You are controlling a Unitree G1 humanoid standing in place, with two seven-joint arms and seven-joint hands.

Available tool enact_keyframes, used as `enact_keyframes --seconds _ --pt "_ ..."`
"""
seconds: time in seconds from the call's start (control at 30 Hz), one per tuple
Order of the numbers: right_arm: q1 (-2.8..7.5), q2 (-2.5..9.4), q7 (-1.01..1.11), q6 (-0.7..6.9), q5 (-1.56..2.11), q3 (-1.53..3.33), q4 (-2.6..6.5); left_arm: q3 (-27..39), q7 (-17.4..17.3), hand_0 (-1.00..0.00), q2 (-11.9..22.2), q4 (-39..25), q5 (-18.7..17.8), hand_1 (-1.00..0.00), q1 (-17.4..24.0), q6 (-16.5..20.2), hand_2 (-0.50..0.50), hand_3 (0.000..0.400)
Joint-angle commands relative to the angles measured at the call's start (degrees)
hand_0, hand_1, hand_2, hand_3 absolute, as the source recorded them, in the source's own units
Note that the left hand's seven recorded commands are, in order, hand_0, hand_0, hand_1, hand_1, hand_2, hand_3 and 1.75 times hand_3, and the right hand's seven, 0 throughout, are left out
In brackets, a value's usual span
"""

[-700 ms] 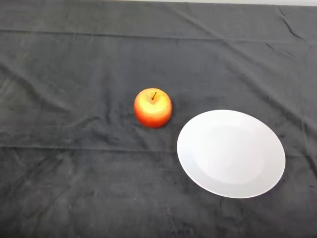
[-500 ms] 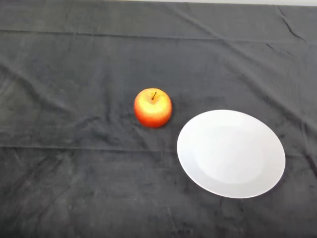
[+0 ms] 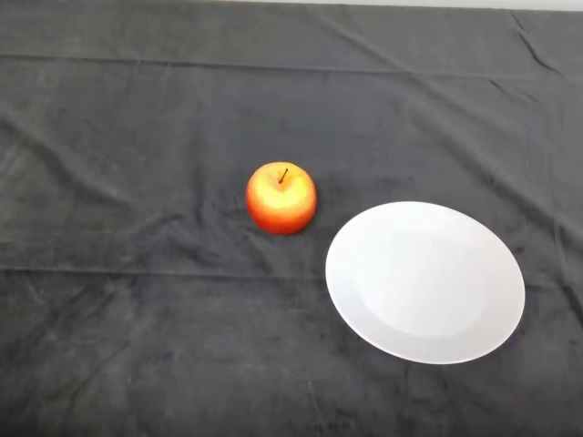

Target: Move the apple to the plate

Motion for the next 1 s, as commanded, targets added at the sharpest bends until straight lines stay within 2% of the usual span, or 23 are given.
enact_keyframes --seconds 0.03,0.53,1.0 --pt "4.35 2.67 0.59 0.8 -1.21 1.29 1.79 0.4 0.7 0.0 -1.4 -3.2 0.9 0.0 0.8 0.0 0.0 0.0" --pt "4.39 2.67 0.61 0.85 -1.2 1.28 1.7 -1.1 0.9 0.0 -3.0 -4.1 3.7 0.0 -1.3 0.0 0.0 0.0" --pt "4.46 2.67 0.62 0.92 -1.18 1.26 1.57 -4.9 -0.6 0.0 -6.3 -5.4 7.6 0.0 -4.5 0.2 0.0 0.0"
